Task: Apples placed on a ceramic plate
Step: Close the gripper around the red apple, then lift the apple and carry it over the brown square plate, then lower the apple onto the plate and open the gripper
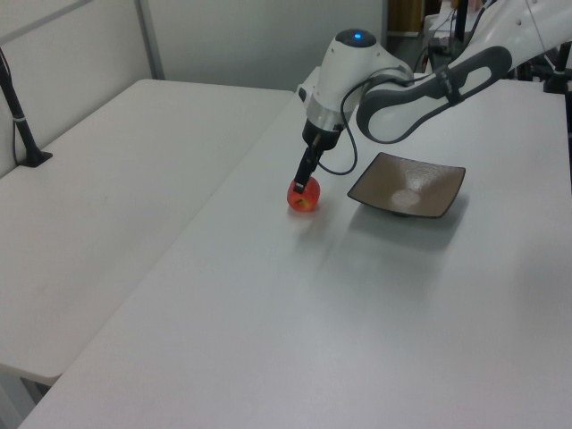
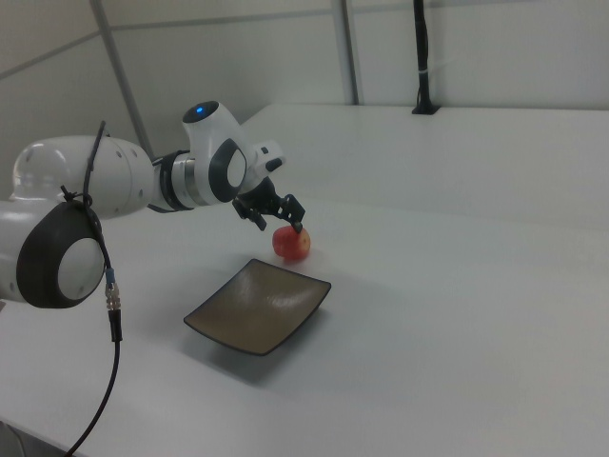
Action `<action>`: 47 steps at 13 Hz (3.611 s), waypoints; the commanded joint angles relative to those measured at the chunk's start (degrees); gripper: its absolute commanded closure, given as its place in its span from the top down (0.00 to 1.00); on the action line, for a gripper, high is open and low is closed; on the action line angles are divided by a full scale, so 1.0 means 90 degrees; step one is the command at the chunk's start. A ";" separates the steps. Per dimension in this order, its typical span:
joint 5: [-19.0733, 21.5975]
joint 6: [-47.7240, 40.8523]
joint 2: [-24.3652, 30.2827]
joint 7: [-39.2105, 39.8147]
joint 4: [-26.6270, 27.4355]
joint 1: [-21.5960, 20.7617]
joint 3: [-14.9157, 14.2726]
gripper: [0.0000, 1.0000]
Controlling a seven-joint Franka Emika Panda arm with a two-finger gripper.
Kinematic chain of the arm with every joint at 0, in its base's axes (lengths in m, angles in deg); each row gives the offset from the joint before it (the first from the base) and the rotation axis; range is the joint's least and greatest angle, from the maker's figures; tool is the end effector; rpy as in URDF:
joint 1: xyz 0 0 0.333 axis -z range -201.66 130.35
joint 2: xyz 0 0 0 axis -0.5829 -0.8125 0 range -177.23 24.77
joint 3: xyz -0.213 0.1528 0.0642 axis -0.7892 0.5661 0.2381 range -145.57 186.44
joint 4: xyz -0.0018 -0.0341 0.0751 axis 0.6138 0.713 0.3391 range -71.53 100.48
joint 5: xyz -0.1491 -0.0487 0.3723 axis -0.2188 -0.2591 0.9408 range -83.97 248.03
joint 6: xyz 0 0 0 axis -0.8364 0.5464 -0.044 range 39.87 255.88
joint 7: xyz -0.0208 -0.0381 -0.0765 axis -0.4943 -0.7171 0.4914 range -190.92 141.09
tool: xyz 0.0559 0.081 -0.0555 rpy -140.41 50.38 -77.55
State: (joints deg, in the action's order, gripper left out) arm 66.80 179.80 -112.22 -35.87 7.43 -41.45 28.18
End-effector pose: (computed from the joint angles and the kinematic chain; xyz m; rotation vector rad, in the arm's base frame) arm 0.7166 0.1531 0.3109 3.0203 0.2645 0.5760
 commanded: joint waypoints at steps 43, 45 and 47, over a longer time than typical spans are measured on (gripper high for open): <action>-0.0459 -0.0397 0.2944 0.0133 0.3332 0.0351 0.0253 1.00; 0.0456 -0.1087 0.3022 0.0152 0.3303 0.0380 0.0252 1.00; 0.1122 -0.1984 0.3294 0.0366 0.3293 0.0410 0.0243 1.00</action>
State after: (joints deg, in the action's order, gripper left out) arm 70.83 170.02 -86.51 -35.57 36.24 -38.09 30.43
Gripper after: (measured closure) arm 0.000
